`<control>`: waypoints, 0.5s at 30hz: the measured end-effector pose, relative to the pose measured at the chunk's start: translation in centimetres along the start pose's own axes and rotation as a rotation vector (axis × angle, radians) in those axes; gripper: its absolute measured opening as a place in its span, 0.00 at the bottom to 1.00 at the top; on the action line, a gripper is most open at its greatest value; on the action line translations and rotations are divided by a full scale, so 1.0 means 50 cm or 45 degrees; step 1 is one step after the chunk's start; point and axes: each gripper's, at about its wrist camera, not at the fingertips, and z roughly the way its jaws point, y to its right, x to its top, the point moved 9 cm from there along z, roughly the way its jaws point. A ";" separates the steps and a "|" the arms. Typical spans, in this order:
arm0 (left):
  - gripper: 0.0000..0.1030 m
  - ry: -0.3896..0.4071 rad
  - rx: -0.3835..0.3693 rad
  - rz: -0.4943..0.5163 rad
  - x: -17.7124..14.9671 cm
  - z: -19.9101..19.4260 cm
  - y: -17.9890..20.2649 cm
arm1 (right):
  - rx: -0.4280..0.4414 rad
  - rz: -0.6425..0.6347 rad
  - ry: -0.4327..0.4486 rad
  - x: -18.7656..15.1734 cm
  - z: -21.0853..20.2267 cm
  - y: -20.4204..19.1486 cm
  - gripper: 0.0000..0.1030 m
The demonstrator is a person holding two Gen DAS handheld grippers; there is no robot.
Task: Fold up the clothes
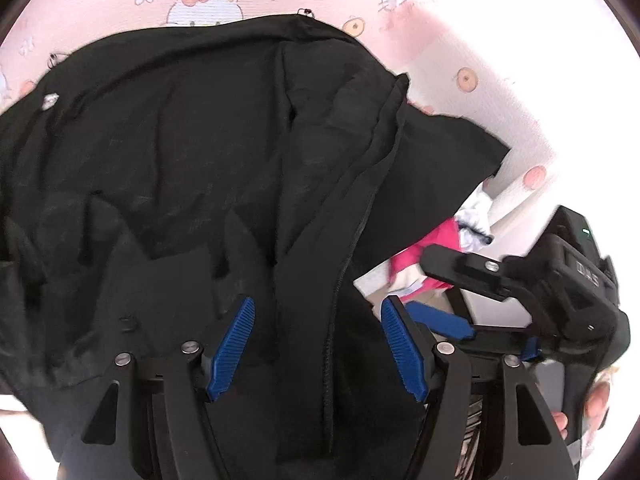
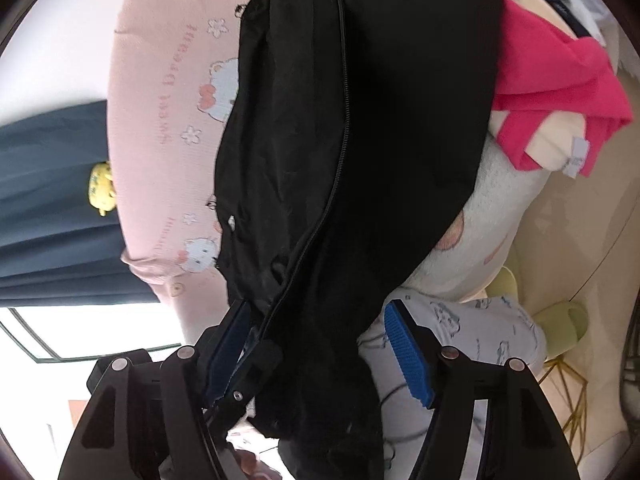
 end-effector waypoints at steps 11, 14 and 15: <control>0.54 0.086 -0.108 -0.103 -0.024 0.034 -0.022 | -0.011 0.008 0.039 0.066 0.063 0.027 0.70; 0.65 0.090 -0.195 -0.128 -0.022 0.035 -0.023 | 0.028 0.068 0.060 0.086 0.073 0.037 0.70; 0.71 0.089 -0.221 -0.133 -0.022 0.035 -0.023 | 0.044 0.091 0.062 0.091 0.074 0.040 0.69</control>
